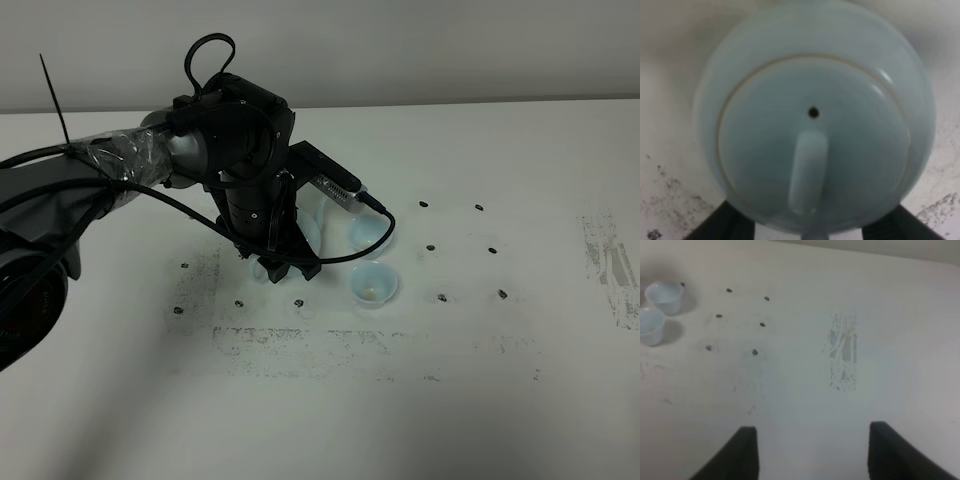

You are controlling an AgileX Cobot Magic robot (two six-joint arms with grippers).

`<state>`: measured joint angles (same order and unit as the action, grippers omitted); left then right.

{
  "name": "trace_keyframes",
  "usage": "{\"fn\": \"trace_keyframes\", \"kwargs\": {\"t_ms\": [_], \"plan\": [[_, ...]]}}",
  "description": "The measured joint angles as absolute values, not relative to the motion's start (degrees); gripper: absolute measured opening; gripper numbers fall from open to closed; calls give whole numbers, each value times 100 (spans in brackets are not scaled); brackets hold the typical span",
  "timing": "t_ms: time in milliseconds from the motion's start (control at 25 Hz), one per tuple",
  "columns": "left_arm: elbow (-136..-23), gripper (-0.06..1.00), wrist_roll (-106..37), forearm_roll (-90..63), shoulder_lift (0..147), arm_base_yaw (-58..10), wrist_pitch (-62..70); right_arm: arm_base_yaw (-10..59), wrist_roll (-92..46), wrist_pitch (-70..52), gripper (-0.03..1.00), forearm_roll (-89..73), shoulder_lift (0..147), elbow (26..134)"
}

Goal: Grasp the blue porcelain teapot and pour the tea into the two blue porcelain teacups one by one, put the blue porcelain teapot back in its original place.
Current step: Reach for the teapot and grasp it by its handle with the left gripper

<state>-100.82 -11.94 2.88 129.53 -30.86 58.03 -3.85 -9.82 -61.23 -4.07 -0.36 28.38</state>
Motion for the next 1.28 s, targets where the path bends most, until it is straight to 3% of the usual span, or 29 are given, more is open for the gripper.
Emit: {"fn": "trace_keyframes", "kwargs": {"t_ms": [760,1280], "plan": [[-10082,42,-982,288,12953,-3086,5847,-385,-982,-6123,51,-407,-36,2838],[-10082,19,-982,310,12953,-3086,5854,-385,-982,-6123,51,-407,-36,2838]]}}
